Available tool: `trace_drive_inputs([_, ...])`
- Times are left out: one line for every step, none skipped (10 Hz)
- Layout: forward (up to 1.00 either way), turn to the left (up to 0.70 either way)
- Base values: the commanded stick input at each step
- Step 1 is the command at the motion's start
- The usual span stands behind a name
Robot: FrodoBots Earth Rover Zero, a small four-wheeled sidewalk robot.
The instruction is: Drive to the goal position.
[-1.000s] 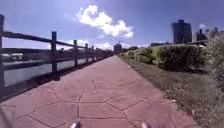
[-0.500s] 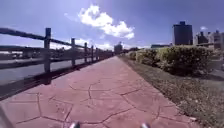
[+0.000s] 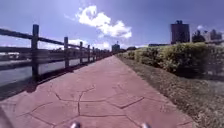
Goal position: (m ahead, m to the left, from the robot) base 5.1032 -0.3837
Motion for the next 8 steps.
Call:
trace_drive_inputs([0.85,0.0])
trace_drive_inputs([0.85,0.0])
trace_drive_inputs([0.85,0.0])
trace_drive_inputs([0.85,0.0])
trace_drive_inputs([0.85,0.0])
trace_drive_inputs([0.85,0.0])
trace_drive_inputs([0.85,0.0])
trace_drive_inputs([0.85,0.0])
